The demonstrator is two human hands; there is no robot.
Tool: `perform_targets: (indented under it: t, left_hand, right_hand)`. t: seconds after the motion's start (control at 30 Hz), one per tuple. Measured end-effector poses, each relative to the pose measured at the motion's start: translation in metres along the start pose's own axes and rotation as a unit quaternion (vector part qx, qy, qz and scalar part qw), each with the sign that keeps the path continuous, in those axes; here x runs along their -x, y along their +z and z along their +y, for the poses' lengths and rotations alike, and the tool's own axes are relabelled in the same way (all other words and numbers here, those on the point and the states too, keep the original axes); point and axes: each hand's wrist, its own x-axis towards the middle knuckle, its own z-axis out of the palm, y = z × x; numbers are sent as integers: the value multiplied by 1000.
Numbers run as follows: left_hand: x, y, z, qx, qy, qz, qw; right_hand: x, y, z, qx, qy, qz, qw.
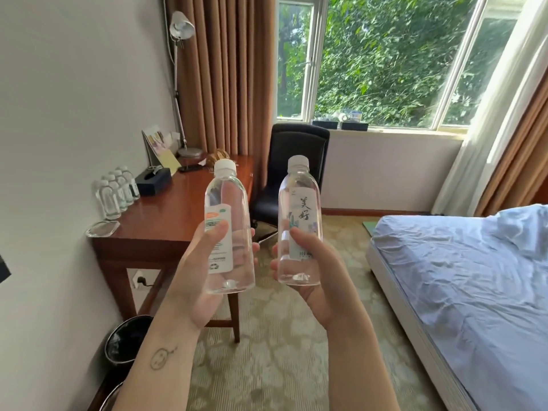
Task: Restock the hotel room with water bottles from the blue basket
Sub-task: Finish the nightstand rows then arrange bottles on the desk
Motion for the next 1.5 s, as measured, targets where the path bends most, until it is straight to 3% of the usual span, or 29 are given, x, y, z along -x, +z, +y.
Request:
perform_targets:
  t: [0.73, 1.5]
  left_hand:
    - [-250, 28, -41, 15, 18, 63, 998]
    - [-503, -85, 17, 12, 68, 100, 993]
  right_hand:
    - [-256, -99, -50, 18, 21, -59, 998]
    - [-556, -30, -23, 22, 25, -136, 990]
